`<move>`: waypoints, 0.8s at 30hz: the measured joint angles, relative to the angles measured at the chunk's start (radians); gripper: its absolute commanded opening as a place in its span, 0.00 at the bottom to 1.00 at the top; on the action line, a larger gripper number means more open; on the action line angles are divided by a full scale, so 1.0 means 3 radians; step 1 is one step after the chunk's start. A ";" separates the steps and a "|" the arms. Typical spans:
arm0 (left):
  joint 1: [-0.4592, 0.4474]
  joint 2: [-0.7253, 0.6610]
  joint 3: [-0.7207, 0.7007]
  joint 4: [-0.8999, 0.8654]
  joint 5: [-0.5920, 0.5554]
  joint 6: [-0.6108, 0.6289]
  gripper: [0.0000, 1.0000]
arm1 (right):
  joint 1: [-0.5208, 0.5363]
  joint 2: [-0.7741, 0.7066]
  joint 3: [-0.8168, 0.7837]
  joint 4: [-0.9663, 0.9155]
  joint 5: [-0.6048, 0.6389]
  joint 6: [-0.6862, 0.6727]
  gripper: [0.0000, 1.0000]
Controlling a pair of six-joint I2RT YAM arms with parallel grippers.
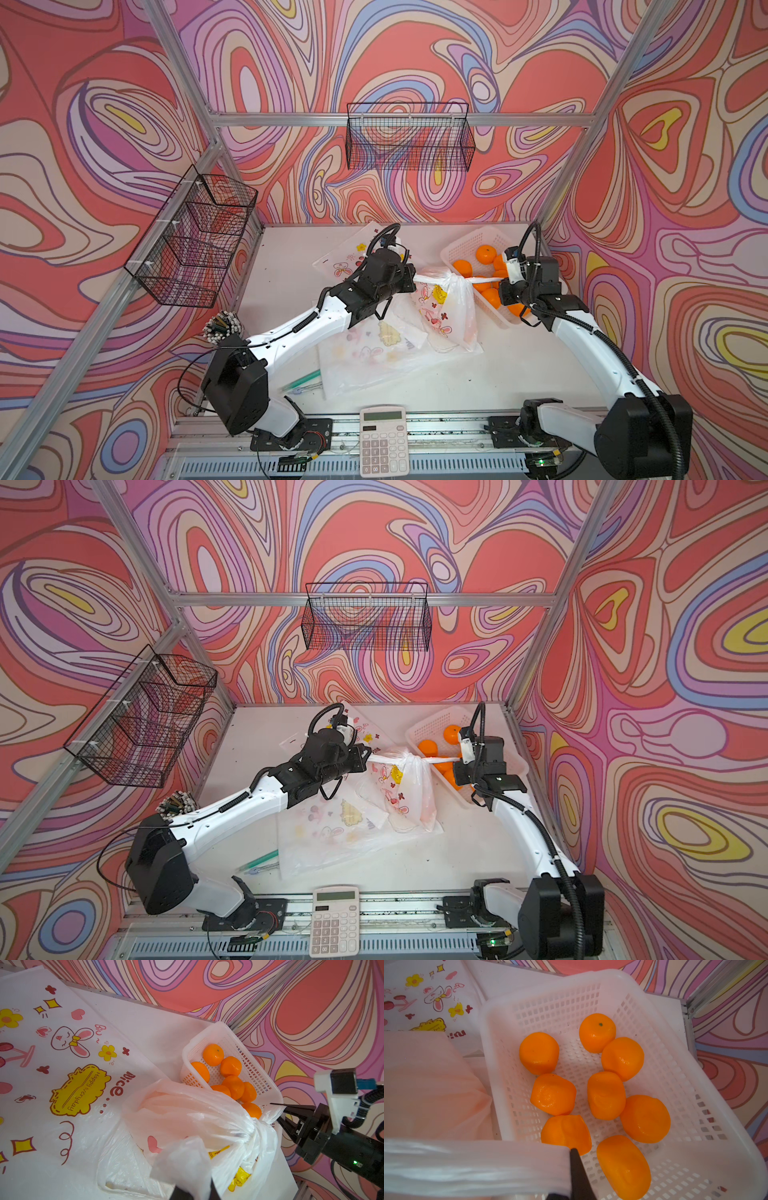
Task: Place the oranges into plastic bags & tie knots
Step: Place the plastic bag inside the plastic bag.
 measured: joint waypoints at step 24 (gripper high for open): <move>0.1039 -0.0548 -0.0245 -0.0940 0.0178 0.1670 0.69 | -0.0084 -0.0950 0.0239 -0.0212 -0.0542 0.0295 0.86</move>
